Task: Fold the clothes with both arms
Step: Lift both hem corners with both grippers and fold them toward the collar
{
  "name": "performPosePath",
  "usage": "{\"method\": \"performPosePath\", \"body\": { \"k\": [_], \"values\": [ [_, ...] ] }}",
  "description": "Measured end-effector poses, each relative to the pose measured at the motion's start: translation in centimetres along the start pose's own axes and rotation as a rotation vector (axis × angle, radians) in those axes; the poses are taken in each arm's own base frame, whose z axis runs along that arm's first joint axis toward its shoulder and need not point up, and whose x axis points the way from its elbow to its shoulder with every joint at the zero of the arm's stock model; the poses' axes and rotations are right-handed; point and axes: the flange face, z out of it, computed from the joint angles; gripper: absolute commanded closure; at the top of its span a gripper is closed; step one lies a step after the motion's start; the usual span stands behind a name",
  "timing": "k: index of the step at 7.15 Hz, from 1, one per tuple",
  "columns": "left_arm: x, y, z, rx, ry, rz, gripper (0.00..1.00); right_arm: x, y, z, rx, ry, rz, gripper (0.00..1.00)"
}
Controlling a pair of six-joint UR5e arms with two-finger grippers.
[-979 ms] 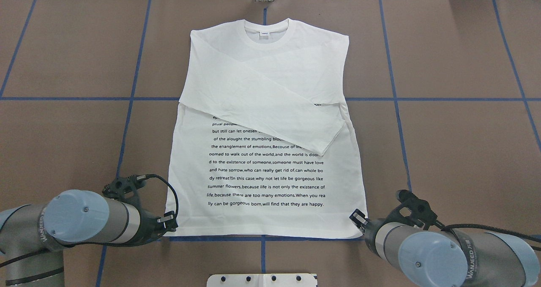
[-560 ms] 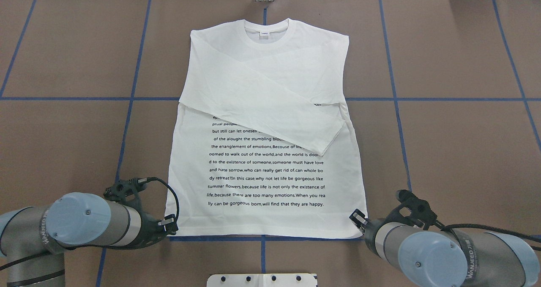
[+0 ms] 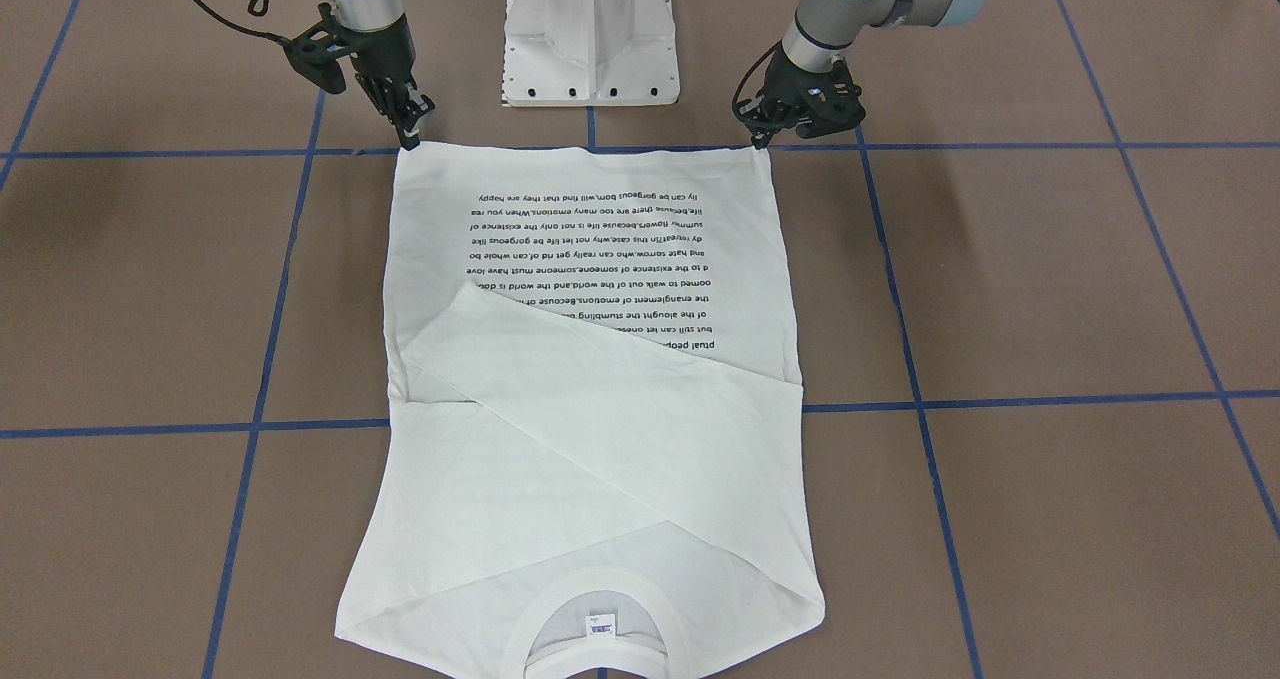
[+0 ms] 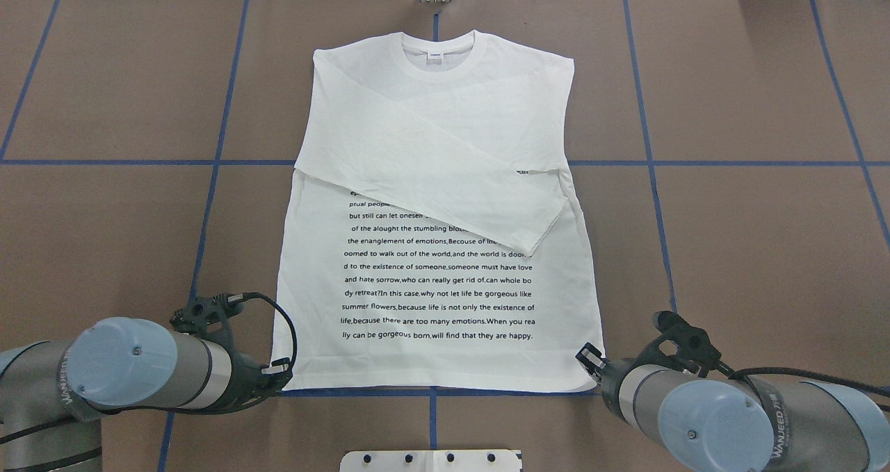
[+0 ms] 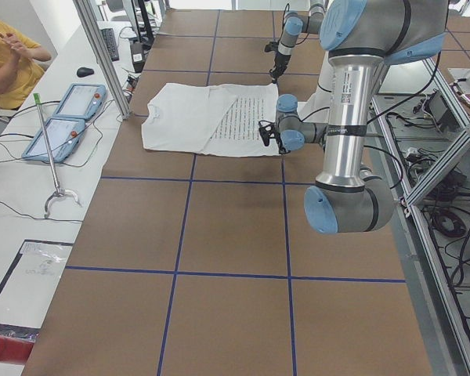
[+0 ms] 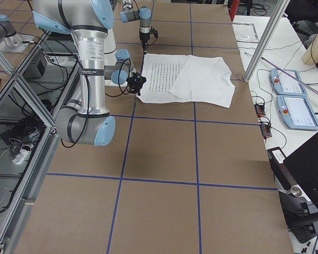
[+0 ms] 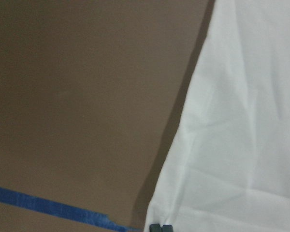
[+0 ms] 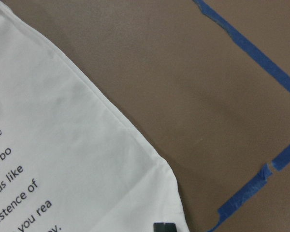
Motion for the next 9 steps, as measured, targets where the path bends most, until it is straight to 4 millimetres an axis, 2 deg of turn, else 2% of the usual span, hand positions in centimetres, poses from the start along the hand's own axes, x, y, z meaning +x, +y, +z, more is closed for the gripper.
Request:
{"method": "performPosePath", "body": {
  "k": [2, 4, 6, 7, 8, 9],
  "values": [
    [2.0, 1.8, -4.9, -0.051, 0.092, 0.004, 1.00, 2.5, -0.5, -2.3, -0.019, 0.017, -0.023, 1.00],
    [3.1, 3.0, -9.5, -0.070, 0.159, -0.019, 1.00, 4.6, -0.6, -6.2, -0.064, 0.020, -0.052, 1.00],
    [3.3, 3.4, -11.3, -0.074, 0.171, -0.042, 1.00, 5.4, -0.3, -9.6, -0.111, 0.010, -0.063, 1.00],
    [3.6, 3.4, -12.5, -0.070, 0.191, -0.045, 1.00, 4.6, -1.2, -10.9, -0.110, -0.017, -0.042, 1.00],
    [4.1, 2.0, -12.8, -0.040, 0.206, -0.056, 1.00, 3.2, -3.1, -11.3, -0.085, -0.045, -0.028, 1.00],
    [5.6, -1.0, -12.7, 0.023, 0.226, -0.062, 1.00, 0.9, -5.3, -10.5, -0.061, -0.069, -0.046, 1.00]
  ]
}}
